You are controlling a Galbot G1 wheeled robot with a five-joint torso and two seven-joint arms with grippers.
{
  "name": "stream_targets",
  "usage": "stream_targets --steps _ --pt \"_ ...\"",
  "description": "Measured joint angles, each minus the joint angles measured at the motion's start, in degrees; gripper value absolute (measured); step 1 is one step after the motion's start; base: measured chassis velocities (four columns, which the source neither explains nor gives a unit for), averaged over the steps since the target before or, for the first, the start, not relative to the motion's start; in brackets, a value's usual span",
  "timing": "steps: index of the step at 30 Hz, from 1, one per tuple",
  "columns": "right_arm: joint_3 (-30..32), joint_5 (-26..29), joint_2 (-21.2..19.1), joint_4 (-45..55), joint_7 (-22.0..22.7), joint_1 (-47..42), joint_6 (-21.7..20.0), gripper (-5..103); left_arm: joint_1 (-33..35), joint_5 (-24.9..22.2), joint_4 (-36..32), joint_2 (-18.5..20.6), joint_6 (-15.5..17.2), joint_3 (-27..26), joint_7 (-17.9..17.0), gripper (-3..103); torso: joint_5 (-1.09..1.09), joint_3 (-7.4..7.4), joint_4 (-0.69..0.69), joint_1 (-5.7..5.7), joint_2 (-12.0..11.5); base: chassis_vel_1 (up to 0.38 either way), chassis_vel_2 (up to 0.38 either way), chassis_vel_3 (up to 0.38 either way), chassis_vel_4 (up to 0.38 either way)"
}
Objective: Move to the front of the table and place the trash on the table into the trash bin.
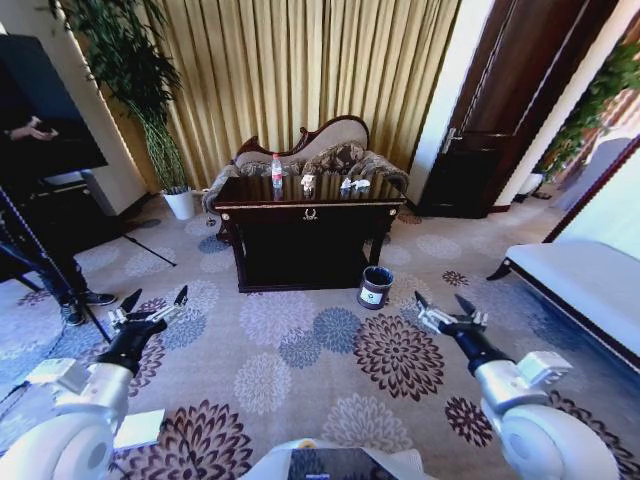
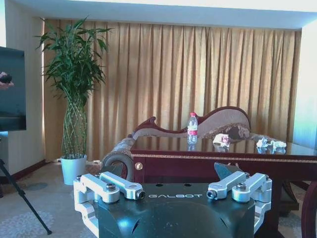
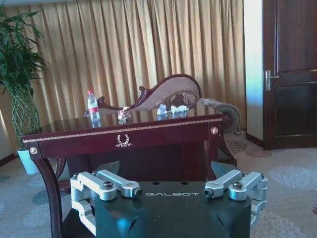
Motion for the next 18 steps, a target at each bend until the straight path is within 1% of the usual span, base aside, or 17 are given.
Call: stream_targets --steps 2,4,5,7,10,18 --pt "-0.03 -0.01 -0.07 0.00 -0.15 0.30 1.11 100 -0.04 0.29 -0.05 0.00 0.00 0.00 0.02 100 0.00 0.00 0.00 0.00 0.00 0.000 0.000 0.000 0.000" --pt "-0.08 -0.01 -0.07 0.00 -0.23 0.38 2.82 100 -0.15 1.92 -0.07 -0.02 -0.06 0.00 0.08 100 0.00 0.00 0.00 0.00 0.00 0.000 0.000 0.000 0.000" --pt "-0.08 -0.01 -0.07 0.00 -0.23 0.38 2.82 100 -0.15 1.92 -0.07 -0.02 -0.06 0.00 0.08 100 0.00 0.00 0.00 0.00 0.00 0.000 0.000 0.000 0.000" --pt "-0.08 -0.26 0.14 0.00 -0.32 0.30 3.96 100 -0.16 3.87 -0.08 -0.04 -0.18 -0.02 0.13 100 0.00 0.00 0.00 0.00 0.00 0.000 0.000 0.000 0.000" --pt "-0.06 -0.87 0.31 0.00 -0.43 0.18 4.44 100 -0.16 5.01 0.01 -0.02 -0.51 -0.22 0.26 100 0.00 0.00 0.00 0.00 0.00 0.000 0.000 0.000 0.000" --pt "-0.32 -2.93 1.10 0.00 -1.33 -0.09 6.28 100 -0.03 5.77 0.33 -0.12 -1.01 -0.27 0.46 100 0.00 0.00 0.00 0.00 0.00 0.000 0.000 0.000 0.000"
